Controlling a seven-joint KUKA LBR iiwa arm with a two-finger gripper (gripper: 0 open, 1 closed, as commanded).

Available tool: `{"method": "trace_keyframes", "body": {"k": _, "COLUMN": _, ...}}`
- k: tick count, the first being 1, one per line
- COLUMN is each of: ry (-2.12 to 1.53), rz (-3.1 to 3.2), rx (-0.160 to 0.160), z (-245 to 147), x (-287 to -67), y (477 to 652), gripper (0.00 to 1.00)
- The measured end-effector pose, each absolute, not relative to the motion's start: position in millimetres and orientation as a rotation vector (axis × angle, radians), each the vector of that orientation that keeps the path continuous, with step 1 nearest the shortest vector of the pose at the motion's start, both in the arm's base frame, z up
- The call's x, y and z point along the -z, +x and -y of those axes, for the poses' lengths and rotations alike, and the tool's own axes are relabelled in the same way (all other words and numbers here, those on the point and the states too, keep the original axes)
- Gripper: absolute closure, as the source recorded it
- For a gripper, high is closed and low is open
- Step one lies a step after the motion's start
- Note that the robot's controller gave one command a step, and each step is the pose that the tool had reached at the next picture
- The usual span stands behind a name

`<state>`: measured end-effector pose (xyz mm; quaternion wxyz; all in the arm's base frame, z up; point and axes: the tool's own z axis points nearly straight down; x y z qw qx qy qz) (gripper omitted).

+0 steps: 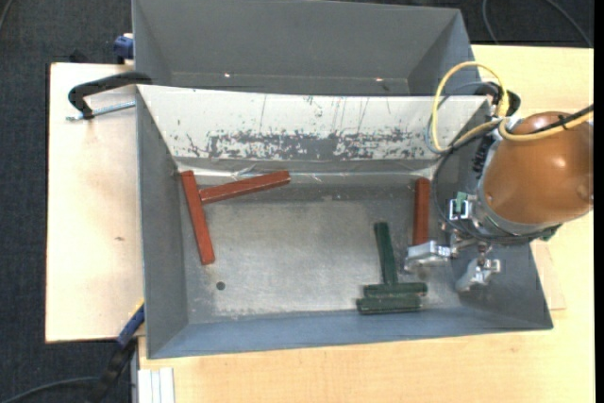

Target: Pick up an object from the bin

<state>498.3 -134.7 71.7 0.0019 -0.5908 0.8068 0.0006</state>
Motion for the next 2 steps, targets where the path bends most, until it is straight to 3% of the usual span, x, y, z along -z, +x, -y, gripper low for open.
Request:
{"method": "trace_keyframes", "body": {"k": 1, "ry": -1.889, "rz": -2.498, "rx": -0.001, "z": 41, "x": -71, "y": 532.2, "gripper": 0.00}}
{"method": "trace_keyframes", "body": {"k": 2, "ry": -1.787, "rz": -2.564, "rx": 0.011, "z": 12, "x": -166, "y": 584.3, "gripper": 0.00}}
